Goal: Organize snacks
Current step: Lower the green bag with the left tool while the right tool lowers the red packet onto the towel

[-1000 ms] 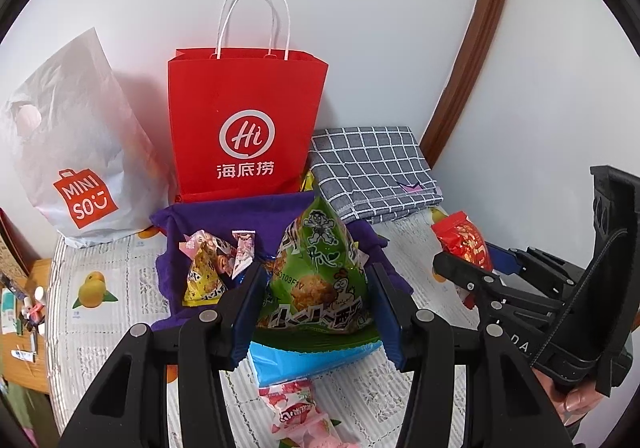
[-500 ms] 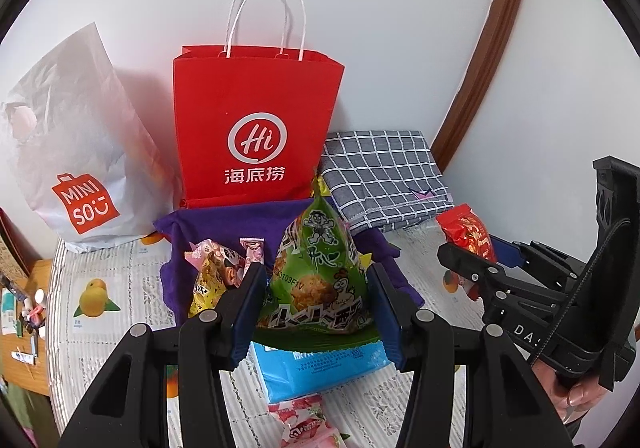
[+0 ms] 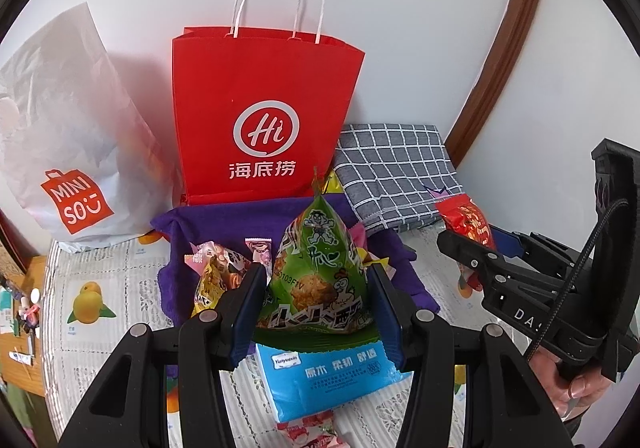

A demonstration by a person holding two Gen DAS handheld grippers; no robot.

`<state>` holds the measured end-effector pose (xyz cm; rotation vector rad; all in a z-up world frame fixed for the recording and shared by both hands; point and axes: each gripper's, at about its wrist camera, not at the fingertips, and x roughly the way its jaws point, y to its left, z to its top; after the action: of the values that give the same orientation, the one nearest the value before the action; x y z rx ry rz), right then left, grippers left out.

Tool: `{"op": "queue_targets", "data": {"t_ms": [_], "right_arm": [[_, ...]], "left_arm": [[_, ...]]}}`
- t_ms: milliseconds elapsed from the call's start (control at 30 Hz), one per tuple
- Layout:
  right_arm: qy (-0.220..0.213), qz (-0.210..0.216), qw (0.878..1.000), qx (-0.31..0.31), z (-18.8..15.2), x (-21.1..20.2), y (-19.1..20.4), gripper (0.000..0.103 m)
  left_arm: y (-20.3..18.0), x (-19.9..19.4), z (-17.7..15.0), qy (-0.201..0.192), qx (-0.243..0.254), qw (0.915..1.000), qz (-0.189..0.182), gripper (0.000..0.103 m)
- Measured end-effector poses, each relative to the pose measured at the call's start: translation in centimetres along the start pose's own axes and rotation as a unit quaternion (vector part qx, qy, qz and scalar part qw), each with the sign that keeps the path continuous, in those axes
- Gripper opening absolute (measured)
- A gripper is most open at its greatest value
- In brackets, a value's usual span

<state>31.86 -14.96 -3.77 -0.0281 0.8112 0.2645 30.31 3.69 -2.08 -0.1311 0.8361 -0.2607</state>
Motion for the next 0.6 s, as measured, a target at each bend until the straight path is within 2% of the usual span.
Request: {"op": "queue_targets", "data": {"t_ms": [600], "right_arm": [[0.015,-0.001,1.000,-0.024,2.2,5.3,1.2,0.042]], "left_arm": [[2.4,4.0,1.6,0.021,-0.011,0.9996,0.012,0.049]]}}
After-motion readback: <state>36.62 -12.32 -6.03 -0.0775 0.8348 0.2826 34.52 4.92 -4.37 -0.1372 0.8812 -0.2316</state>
